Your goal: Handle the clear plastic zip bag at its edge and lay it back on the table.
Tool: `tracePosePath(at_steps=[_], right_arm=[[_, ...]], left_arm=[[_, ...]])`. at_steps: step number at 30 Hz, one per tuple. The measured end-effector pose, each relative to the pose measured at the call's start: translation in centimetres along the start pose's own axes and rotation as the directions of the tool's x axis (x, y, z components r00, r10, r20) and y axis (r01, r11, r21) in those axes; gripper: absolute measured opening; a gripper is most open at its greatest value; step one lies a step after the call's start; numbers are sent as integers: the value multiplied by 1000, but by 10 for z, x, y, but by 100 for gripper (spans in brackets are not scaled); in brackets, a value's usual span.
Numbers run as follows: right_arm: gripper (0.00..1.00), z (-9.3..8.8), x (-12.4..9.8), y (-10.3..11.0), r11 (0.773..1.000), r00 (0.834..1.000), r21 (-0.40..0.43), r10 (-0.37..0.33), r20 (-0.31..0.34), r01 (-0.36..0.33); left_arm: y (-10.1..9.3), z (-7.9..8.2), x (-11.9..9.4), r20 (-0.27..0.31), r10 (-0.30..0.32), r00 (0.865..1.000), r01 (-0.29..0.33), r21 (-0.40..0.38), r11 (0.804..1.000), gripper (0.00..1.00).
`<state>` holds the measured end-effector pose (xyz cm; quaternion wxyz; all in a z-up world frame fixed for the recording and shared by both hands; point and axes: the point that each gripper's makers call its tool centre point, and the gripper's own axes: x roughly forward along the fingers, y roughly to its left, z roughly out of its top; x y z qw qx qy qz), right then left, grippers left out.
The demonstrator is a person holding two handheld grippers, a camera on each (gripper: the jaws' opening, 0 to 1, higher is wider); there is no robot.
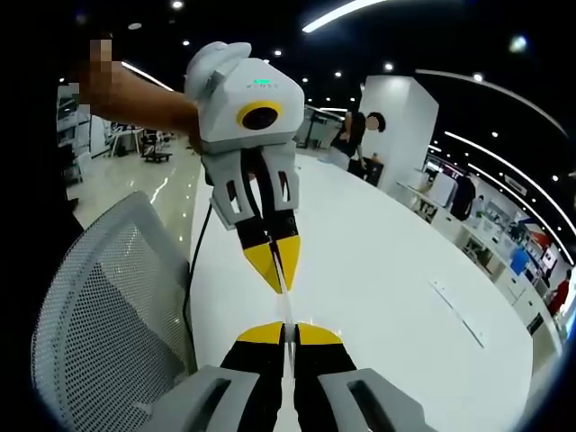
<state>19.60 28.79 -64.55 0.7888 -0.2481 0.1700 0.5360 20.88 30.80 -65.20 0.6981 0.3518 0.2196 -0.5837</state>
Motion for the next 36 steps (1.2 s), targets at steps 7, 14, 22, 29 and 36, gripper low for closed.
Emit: tracePosePath(at_steps=[7, 14, 22, 29, 36], right_arm=[[0, -1, -1, 0, 1000, 1000, 5, -1, -3, 1], [0, -3, -1, 1, 1000, 1000, 9, 2, -6, -2], [0, -6, -2, 2, 1000, 1000, 13, 1, -12, -1], [0, -6, -3, 1, 1000, 1000, 15, -2, -11, 2], [0, -6, -3, 1, 1000, 1000, 17, -1, -14, 1]], left_arm=[[-1, 0, 1, 0, -4, 1000, 4, -2, 1000, 0], [-1, 0, 2, -1, -8, 1000, 8, -3, 1000, 0], [-1, -3, 3, -3, -9, 1000, 9, -7, 1000, 0], [0, -2, 3, -2, -5, 1000, 5, -8, 1000, 0], [0, -2, 3, 0, -6, 1000, 6, -10, 1000, 0]])
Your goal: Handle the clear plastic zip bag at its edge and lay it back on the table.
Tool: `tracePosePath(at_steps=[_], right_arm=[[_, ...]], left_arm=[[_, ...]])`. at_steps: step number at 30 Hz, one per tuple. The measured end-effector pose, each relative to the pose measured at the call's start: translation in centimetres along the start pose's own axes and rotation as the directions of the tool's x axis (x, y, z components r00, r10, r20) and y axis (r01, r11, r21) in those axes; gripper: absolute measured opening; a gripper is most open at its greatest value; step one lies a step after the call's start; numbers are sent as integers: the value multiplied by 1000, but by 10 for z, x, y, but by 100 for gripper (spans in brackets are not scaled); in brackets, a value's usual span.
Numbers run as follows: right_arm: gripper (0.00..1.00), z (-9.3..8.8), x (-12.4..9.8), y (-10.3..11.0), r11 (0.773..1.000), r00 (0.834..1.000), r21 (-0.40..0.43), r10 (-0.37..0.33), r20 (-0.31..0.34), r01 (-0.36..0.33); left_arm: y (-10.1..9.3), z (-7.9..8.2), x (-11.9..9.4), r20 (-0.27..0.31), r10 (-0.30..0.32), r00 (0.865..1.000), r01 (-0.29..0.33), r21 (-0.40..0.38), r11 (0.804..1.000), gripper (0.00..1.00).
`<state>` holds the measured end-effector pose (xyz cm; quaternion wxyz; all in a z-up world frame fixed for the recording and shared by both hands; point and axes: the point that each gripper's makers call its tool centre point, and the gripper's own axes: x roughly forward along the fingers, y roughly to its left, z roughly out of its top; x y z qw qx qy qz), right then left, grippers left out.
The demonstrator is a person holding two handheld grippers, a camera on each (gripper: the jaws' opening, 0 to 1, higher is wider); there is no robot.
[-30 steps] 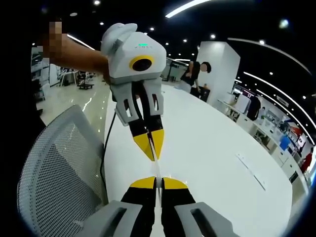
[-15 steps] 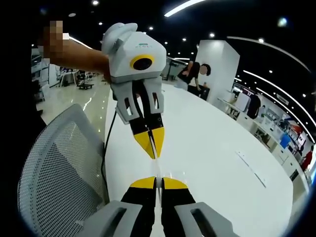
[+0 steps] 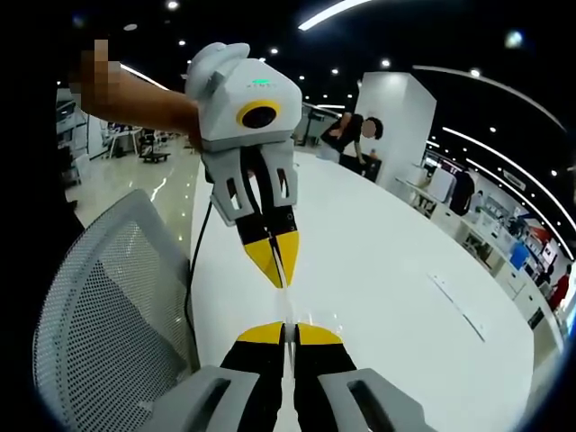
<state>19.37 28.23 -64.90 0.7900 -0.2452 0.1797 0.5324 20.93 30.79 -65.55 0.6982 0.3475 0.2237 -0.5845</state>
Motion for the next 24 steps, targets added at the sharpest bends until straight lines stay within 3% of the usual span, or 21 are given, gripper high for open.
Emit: tracePosePath(at_steps=[24], right_arm=[[0, -7, -5, 3, 1000, 1000, 5, -2, -14, 2]], left_arm=[[-2, -5, -3, -13, 2, 1000, -2, 1, 1000, 0]])
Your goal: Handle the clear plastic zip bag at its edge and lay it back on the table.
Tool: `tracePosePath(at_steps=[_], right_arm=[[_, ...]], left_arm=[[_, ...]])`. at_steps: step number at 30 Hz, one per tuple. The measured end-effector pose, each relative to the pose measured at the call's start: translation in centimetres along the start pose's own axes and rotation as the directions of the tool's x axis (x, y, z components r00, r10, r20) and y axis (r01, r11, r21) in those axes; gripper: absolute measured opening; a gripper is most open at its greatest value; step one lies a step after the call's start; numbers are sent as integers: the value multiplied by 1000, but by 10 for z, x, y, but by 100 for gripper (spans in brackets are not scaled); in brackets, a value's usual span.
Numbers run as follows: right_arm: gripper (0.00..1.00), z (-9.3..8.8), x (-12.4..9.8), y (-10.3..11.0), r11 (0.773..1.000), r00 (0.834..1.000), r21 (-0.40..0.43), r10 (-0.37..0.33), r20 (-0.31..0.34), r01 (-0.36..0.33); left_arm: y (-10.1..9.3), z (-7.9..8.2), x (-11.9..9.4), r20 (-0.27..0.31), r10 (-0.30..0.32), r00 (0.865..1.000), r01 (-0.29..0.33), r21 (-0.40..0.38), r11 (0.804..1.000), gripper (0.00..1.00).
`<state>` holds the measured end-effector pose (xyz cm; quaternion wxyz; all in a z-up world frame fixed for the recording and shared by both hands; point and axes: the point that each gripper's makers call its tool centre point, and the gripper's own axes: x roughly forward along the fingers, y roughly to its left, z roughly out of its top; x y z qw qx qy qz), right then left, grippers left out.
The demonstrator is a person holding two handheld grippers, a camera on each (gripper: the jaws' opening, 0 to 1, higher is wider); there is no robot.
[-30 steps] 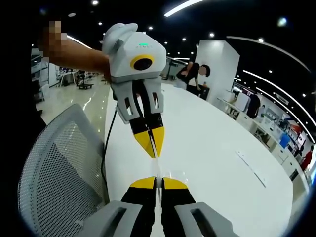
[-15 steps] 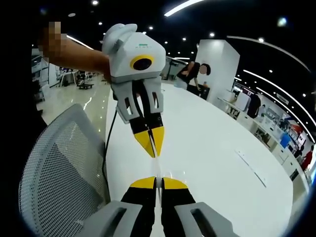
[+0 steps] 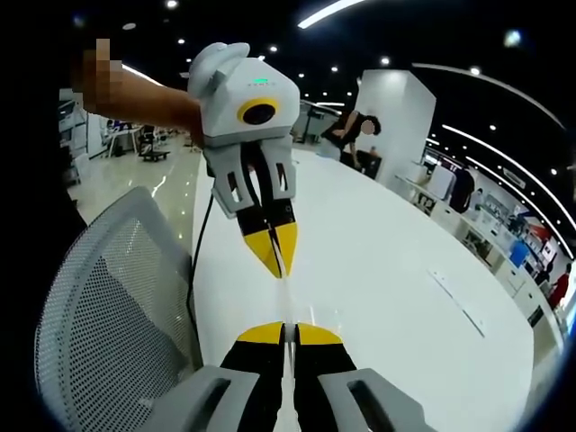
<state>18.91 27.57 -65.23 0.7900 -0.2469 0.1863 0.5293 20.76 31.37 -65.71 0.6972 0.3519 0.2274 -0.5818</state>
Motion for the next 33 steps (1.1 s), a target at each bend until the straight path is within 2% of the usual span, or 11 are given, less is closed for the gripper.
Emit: tracePosePath(at_steps=[33], right_arm=[[0, 0, 1, -4, 1000, 1000, 10, -10, 6, 9]], left_arm=[[3, -1, -1, -1, 10, 1000, -10, -7, 1000, 0]])
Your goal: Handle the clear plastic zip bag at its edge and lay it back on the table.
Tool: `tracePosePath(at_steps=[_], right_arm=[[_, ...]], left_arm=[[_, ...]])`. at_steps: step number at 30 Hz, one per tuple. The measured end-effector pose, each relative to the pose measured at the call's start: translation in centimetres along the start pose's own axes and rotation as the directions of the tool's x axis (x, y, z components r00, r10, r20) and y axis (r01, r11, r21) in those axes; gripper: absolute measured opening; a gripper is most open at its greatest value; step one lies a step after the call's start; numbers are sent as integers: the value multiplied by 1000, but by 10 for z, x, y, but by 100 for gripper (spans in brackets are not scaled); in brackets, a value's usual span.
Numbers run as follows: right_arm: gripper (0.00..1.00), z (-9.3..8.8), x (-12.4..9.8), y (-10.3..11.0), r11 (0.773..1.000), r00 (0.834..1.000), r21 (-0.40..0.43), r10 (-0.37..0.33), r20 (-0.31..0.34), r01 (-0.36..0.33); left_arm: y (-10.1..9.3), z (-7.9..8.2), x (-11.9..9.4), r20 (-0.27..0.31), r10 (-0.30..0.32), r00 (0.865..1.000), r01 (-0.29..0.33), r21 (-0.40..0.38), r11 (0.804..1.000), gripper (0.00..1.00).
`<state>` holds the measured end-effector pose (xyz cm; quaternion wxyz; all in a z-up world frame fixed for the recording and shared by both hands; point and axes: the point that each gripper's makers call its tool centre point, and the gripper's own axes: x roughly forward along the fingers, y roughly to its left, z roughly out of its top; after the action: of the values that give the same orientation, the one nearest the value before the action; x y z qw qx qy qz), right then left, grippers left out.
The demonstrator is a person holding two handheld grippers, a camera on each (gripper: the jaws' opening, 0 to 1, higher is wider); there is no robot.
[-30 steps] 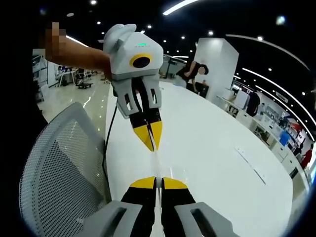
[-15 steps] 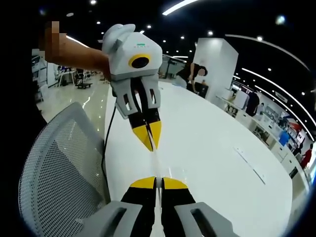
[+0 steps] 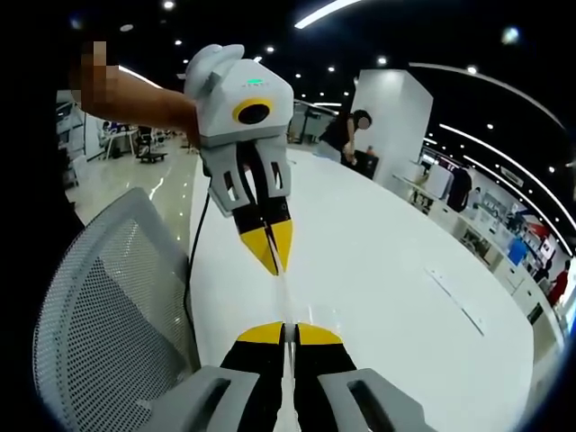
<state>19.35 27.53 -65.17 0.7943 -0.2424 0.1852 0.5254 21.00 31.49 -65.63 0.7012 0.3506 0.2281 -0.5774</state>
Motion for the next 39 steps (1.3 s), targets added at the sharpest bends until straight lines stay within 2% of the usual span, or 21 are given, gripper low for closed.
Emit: tracePosePath(at_steps=[39], right_arm=[[0, -2, 0, -2, 1000, 1000, 8, -3, -1, 3]], left_arm=[[4, -3, -2, -5, 12, 1000, -12, -14, 1000, 0]])
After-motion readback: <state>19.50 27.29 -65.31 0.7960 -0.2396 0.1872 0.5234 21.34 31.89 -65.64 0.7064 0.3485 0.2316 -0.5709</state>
